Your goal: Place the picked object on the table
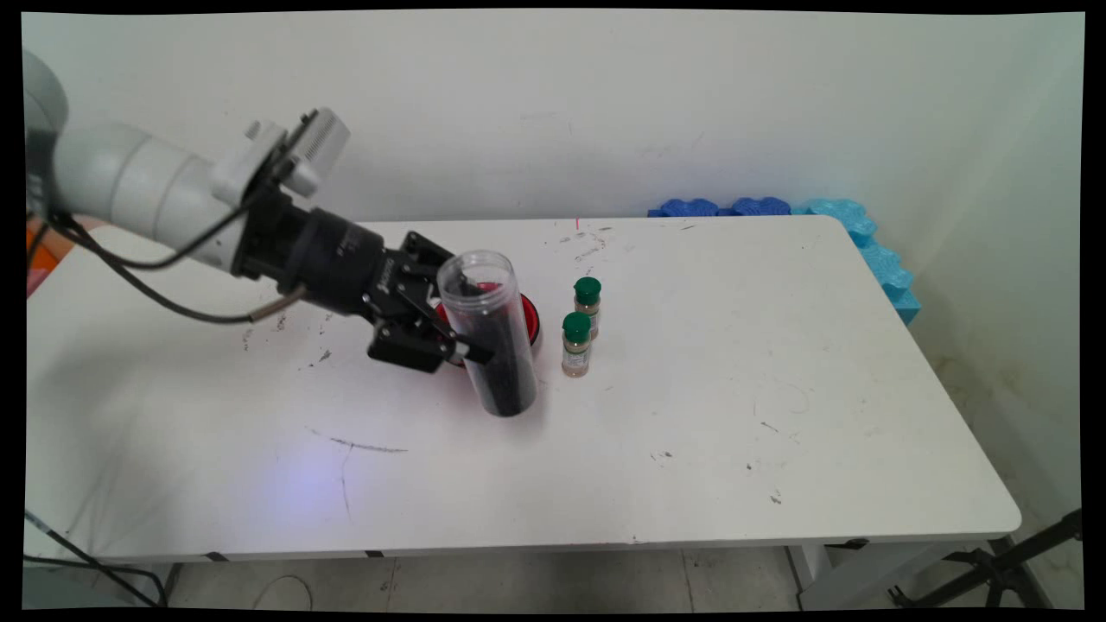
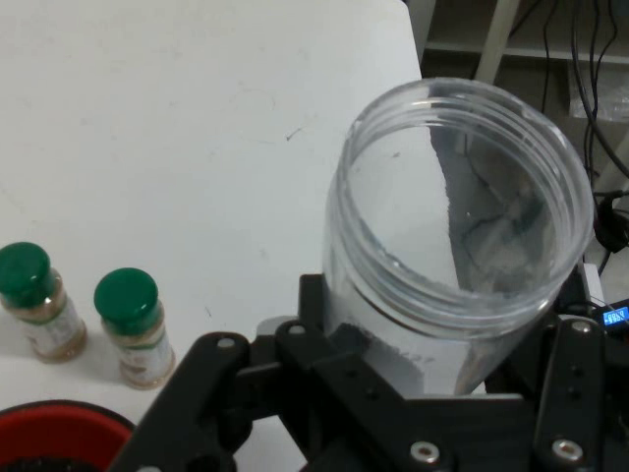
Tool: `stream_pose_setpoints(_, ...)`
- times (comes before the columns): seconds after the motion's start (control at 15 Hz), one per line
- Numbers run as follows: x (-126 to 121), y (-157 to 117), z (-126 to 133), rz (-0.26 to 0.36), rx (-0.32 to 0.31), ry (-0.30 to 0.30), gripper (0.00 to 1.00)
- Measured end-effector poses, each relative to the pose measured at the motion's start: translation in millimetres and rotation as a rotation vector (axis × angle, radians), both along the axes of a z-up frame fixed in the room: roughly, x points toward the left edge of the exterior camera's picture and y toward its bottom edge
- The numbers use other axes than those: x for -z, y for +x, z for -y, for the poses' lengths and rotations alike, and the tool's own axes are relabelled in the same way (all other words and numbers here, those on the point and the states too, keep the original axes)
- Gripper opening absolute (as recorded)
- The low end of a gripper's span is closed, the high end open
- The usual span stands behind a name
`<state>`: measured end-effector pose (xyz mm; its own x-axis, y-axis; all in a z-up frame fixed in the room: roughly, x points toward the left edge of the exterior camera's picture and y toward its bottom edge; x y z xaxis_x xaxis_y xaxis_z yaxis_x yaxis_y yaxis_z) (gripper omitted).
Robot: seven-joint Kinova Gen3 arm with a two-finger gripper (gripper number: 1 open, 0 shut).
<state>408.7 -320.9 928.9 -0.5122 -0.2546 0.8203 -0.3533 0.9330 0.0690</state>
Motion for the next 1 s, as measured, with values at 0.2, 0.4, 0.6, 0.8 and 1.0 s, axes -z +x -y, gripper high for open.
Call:
stream_pose_setpoints(0.2,17,-5,-2,0.002,-0.008,0.0,0.0)
stream_pose_setpoints(0.4,37,-7,-5,0.006,-0.017,0.005,0.0)
stream_pose_setpoints(0.6,55,-9,-6,0.01,-0.023,0.01,0.0)
stream_pose_setpoints(0.8,72,-12,-7,0.009,-0.033,0.014,0.0)
stream_pose_setpoints(1.0,88,-14,-7,0.013,-0.041,0.018,0.0)
